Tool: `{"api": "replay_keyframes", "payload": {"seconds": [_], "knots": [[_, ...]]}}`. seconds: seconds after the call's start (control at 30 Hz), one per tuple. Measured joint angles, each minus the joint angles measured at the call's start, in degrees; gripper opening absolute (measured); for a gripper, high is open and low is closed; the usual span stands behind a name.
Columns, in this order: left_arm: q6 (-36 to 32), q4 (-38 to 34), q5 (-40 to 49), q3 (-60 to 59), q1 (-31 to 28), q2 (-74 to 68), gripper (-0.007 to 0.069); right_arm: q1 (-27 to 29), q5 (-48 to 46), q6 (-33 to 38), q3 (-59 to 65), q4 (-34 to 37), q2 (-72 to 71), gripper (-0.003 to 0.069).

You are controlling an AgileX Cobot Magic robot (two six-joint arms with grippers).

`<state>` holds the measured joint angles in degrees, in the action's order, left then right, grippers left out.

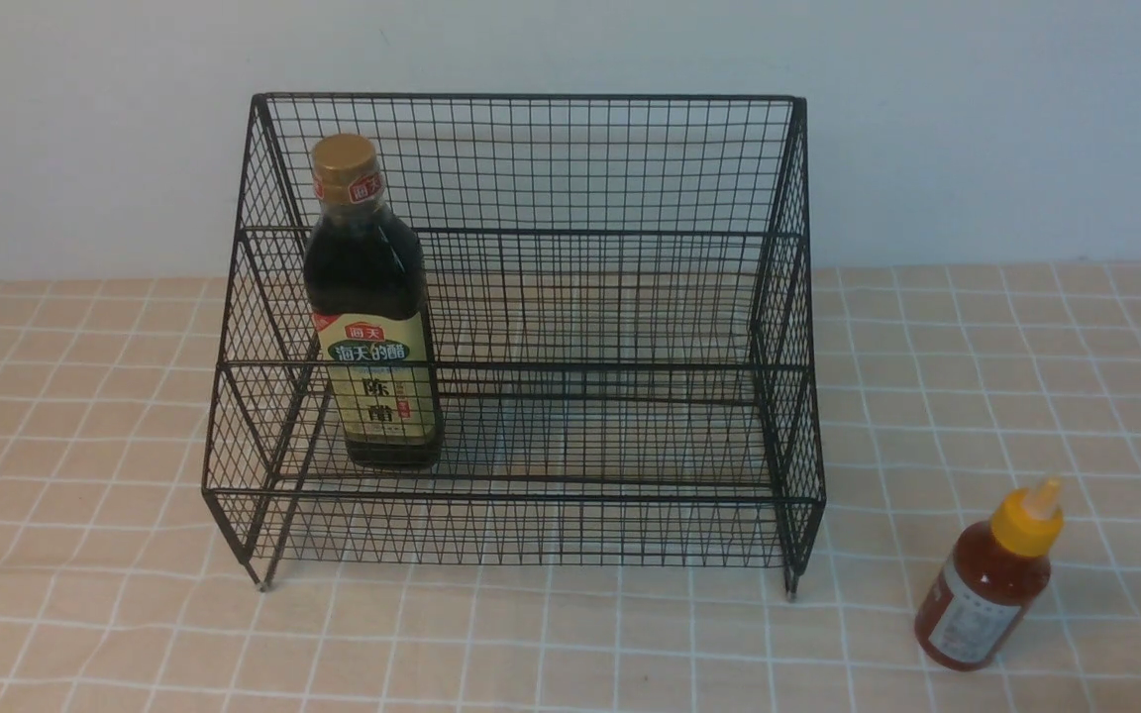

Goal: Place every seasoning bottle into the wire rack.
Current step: Use the right arm to grab the condiment bottle closest to it

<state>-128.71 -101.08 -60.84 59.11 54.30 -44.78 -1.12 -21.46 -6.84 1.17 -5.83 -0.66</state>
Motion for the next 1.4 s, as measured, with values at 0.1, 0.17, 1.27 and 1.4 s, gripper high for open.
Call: {"api": "replay_keyframes", "payload": {"seconds": [0.1,0.17,1.27,1.4], "knots": [[-8.2,0.0,-3.9,0.0,2.5,0.0,-0.0006,0.0,0.0,0.0,0.0,0.0,0.0,-0.0015],[-10.7,0.0,-6.0,0.0,3.2,0.0,-0.0006,0.0,0.0,0.0,0.0,0.0,0.0,-0.0015],[54.3,0.0,10.0,0.2,5.5,0.2,-0.0003,0.0,0.0,0.0,0.0,0.0,0.0,-0.0015],[61.9,1.3,16.7,0.2,5.5,0.2,-0.0003,0.0,0.0,0.0,0.0,0.0,0.0,-0.0015]]}}
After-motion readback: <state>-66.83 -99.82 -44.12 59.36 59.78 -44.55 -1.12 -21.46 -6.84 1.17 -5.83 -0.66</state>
